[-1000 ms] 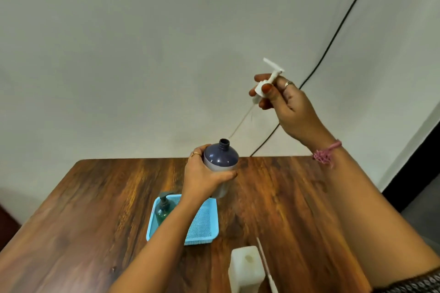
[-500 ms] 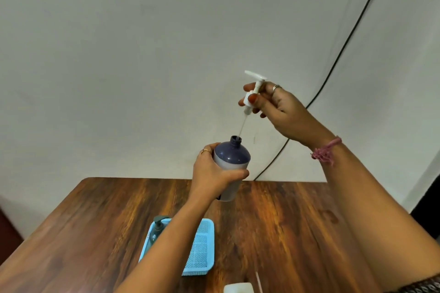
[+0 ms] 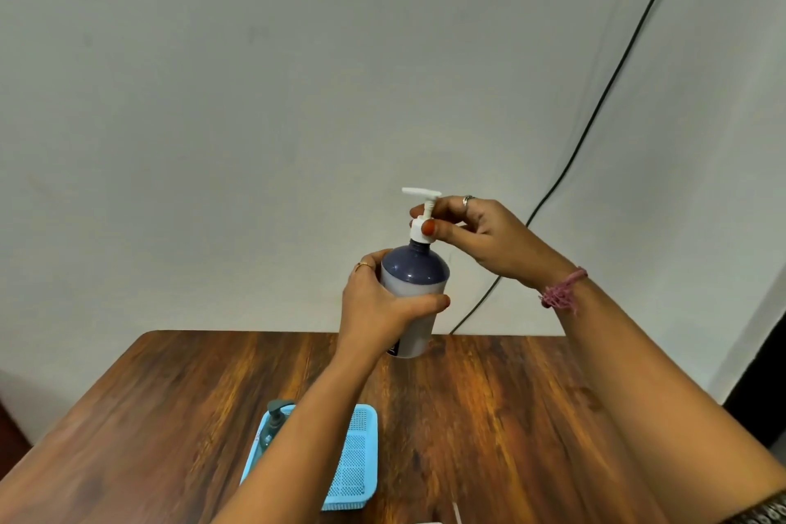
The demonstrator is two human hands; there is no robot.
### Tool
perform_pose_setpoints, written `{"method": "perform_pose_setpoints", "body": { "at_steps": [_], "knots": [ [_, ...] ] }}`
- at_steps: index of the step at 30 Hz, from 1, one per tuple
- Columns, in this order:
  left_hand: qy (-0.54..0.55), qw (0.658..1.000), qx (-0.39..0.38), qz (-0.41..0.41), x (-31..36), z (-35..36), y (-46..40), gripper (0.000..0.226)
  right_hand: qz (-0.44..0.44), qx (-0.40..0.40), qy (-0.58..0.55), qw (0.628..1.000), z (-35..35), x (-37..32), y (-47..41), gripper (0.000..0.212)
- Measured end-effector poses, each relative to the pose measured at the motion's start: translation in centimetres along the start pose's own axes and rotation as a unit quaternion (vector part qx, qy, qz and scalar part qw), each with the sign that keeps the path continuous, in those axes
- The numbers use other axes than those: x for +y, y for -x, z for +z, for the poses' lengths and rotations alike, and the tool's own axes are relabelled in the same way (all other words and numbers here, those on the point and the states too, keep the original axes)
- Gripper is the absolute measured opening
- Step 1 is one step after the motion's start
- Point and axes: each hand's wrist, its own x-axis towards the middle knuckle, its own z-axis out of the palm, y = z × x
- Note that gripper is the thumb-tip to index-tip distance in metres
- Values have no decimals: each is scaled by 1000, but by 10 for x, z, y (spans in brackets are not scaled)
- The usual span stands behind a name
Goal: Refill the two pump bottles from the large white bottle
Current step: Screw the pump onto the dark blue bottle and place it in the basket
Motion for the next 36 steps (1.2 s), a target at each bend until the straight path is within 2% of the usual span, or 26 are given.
{"method": "perform_pose_setpoints", "body": {
  "at_steps": [8,18,20,23,25,28,33,36],
  "knots": [
    [4,1000,14,13,5,-4,1,73,-4,4,7,1000,6,-2,3,28],
    [-3,999,44,15,5,-1,2,75,2,112,27,993,21,-3,8,30],
    [-5,999,39,16,6,0,2,75,18,107,21,994,19,-4,8,35],
    [-2,999,34,15,7,1,3,75,51,39,-41,997,12,-5,9,43],
    [-2,999,33,17,7,1,3,74,52,0,-64,997,10,-5,9,37],
    [-2,999,35,15,7,2,3,75,45,39,-59,996,14,-4,9,30],
    [-1,999,32,8,7,5,3,81,83,142,-39,986,30,-3,9,49],
    [4,999,31,8,5,5,4,79,97,92,-35,990,23,-4,9,56]
  ]
}}
